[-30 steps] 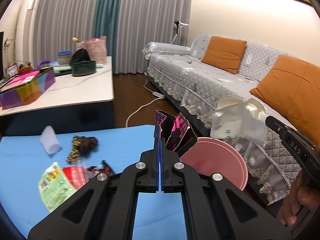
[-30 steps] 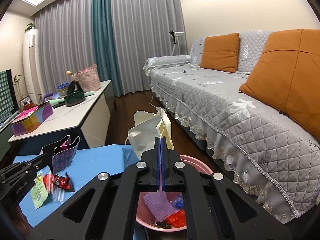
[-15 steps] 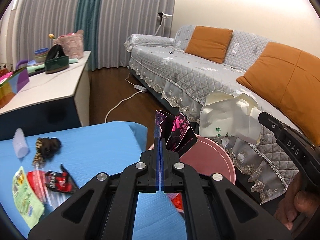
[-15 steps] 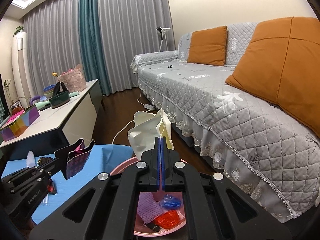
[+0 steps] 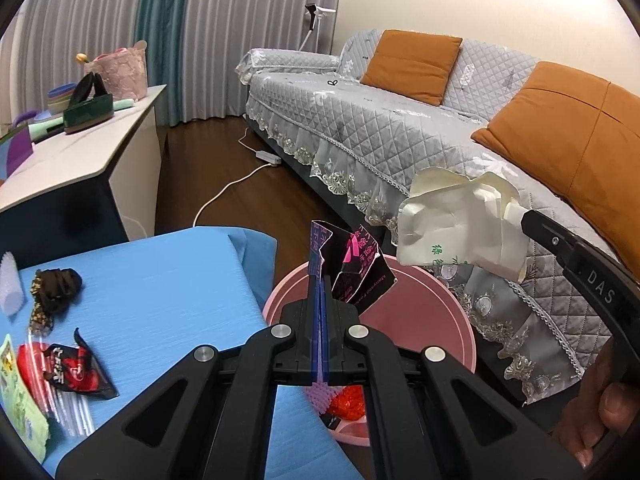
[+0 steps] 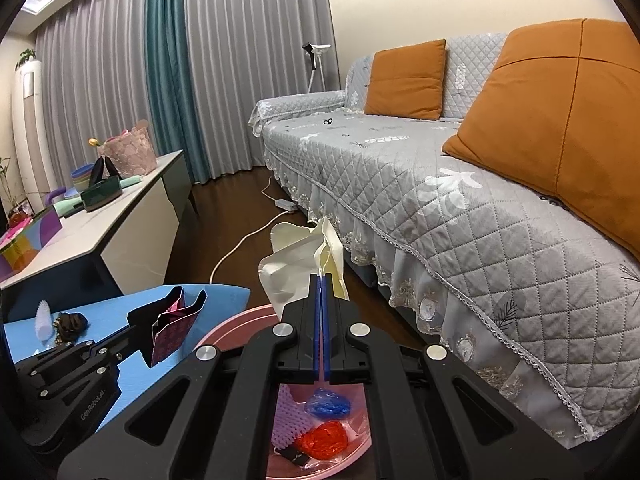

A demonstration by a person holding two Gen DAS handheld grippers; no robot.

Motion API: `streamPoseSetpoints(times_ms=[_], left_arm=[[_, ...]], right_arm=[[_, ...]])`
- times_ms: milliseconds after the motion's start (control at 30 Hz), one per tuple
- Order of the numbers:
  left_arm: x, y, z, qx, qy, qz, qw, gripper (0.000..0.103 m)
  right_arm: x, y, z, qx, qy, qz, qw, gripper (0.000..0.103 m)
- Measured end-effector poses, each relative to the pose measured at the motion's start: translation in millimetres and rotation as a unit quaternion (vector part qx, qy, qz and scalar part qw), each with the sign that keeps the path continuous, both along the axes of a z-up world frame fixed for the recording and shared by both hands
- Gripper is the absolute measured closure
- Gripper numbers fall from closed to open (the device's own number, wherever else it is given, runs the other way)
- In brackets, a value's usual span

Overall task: Collect trash
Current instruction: 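Open both grippers to drop the card and foam box into the bin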

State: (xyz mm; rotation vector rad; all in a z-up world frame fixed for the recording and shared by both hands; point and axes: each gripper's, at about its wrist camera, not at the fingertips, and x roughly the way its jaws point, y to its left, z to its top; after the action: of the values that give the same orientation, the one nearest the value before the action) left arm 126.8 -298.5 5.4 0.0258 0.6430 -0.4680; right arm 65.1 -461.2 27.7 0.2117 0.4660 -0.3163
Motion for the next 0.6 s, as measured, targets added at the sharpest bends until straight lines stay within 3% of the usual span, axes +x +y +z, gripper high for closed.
streamPoseSetpoints(times_ms=[133,200,233,267,600], left_arm=[[8,-2,-7,-0.009,0.012,-0.008,0.9999,0.098],[10,0,-10,-0.01,0.019,-0.006,0.9997,0.07],[10,3,-10,-0.012,0.02,-0.003,0.9997,0.068],[10,5,-9,-0.013,0.019,-0.001,0.9997,0.068],[-13,45,7,-0.019,0.006,0.023,0.9995,0.068]], right_arm=[[7,2,-3,-0.006,0.013,0.001,1.0,0.096],[8,1,-6,-0.001,0.018,-0.002,1.0,0.084],[8,0,-6,0.002,0.018,-0.005,1.0,0.072],[7,-1,-6,0.005,0.019,-0.01,1.0,0.069],[1,16,10,0.011,0.002,0.003,1.0,0.069]])
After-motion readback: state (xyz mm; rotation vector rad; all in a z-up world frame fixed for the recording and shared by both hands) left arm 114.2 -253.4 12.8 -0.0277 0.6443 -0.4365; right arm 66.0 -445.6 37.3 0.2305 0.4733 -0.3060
